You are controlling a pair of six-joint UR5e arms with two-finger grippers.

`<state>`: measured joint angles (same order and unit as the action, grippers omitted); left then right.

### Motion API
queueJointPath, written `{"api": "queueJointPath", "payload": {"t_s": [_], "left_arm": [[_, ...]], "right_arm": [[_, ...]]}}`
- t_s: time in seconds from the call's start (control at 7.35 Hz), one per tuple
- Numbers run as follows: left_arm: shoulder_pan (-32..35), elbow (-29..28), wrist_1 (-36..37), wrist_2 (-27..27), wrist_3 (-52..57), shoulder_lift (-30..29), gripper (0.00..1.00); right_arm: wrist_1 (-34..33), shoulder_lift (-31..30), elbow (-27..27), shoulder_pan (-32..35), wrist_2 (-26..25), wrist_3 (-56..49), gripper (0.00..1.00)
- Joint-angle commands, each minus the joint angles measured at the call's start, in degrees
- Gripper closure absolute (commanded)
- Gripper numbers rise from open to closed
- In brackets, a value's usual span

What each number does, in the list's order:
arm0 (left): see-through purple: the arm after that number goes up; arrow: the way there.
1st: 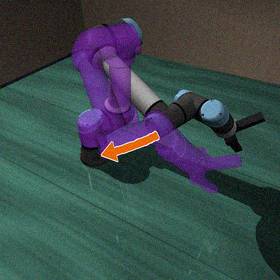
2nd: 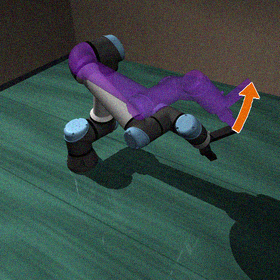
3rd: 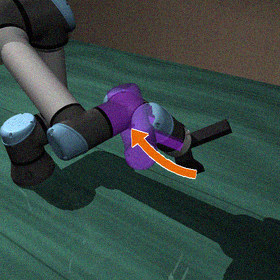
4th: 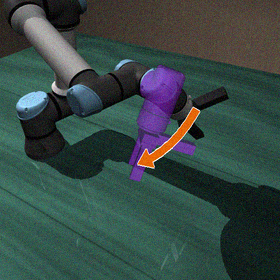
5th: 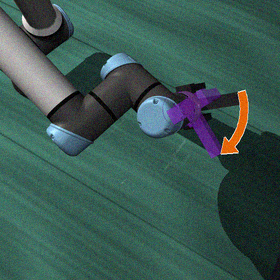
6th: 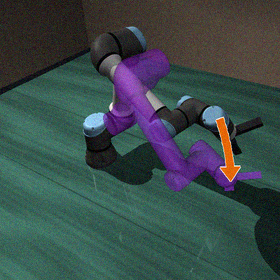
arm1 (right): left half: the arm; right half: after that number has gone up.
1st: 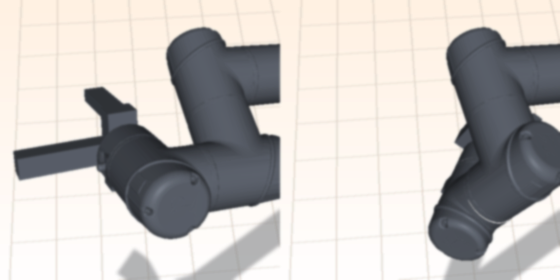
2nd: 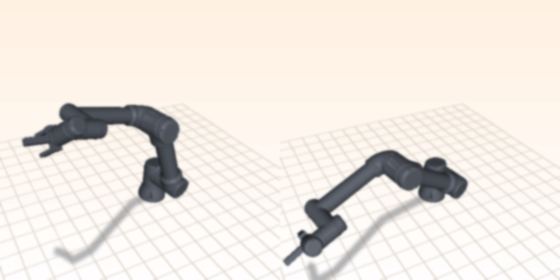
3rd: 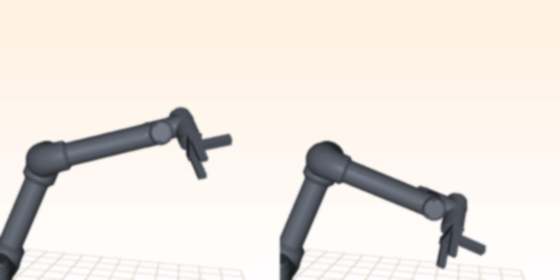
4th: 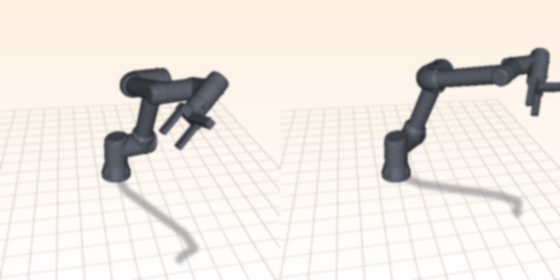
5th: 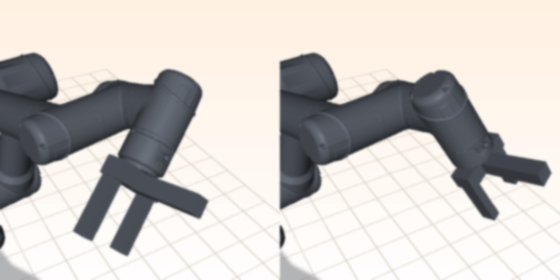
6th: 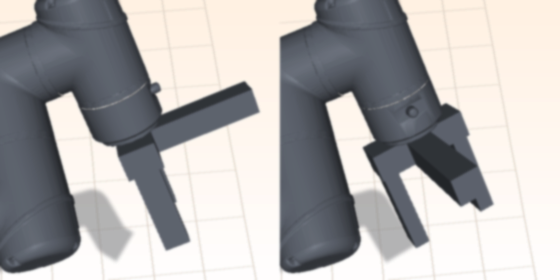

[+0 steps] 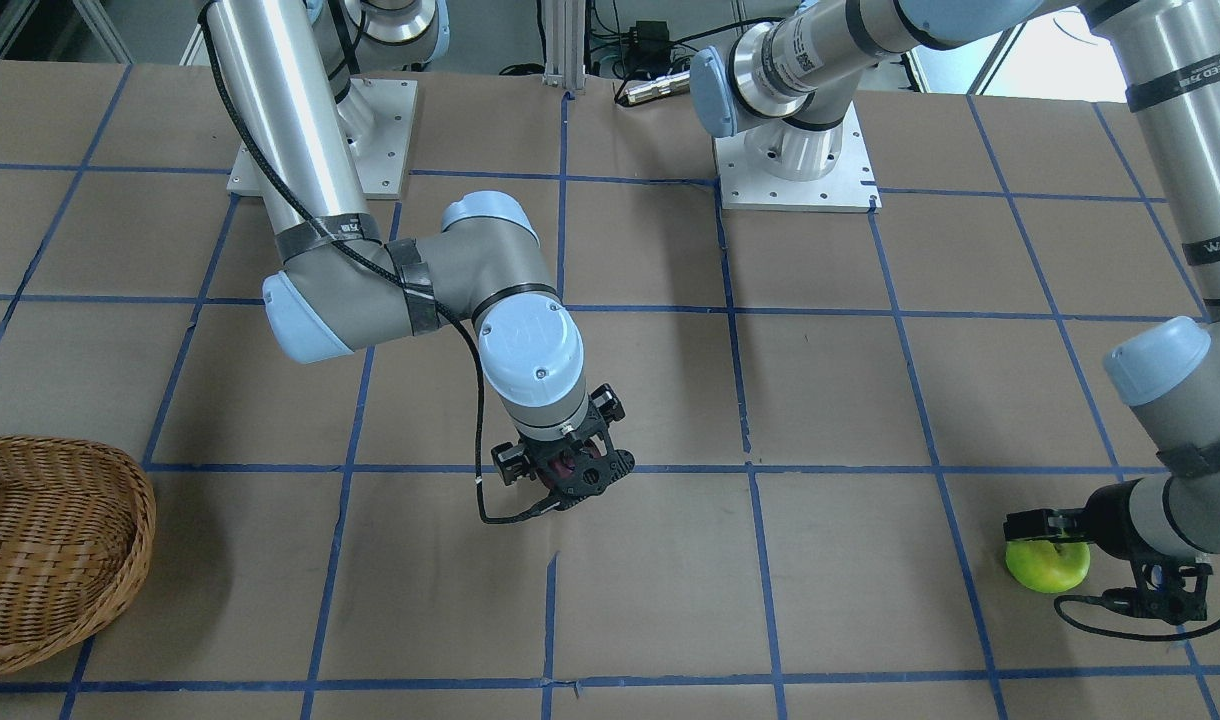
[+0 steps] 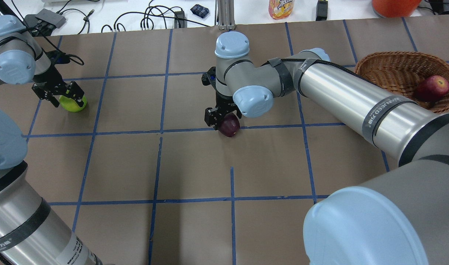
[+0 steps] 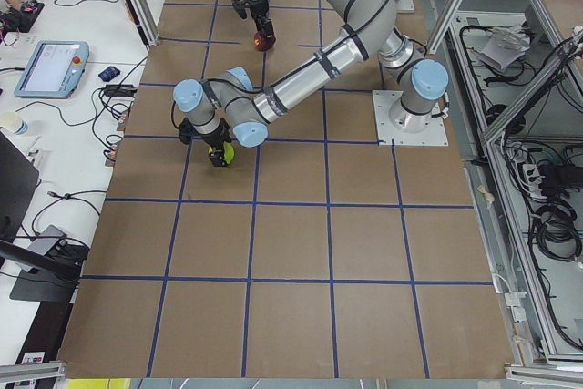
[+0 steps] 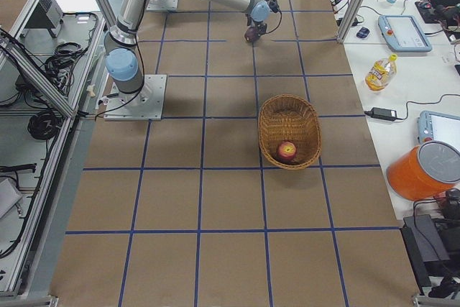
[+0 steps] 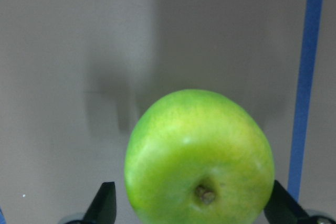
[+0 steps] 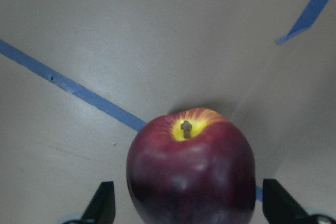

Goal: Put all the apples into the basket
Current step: 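Grasp dark red apple with right gripper while left grasps green apple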

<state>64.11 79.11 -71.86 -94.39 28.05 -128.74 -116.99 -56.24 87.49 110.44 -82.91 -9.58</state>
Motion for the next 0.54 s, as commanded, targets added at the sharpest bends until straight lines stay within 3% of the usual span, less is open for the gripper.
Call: {"api": "queueJointPath", "payload": {"t_s": [0.0, 0.14, 0.41], "left_arm": [[-0.1, 0.3, -0.2, 0.5, -0.3, 0.2, 0.69], [0.1, 0.0, -1.3, 0.6, -2.0, 0.8, 1.0], [1.6, -3.0, -10.7, 0.6, -8.2, 5.1, 1.0]], "right_arm": [[-2.5, 0.9, 0.2, 0.0, 0.0, 0.0, 0.0], [-5.9, 2.1, 0.2, 0.0, -0.1, 0.0, 0.0], [-6.8, 2.3, 0.4, 0.0, -0.8, 0.3, 0.0]]}}
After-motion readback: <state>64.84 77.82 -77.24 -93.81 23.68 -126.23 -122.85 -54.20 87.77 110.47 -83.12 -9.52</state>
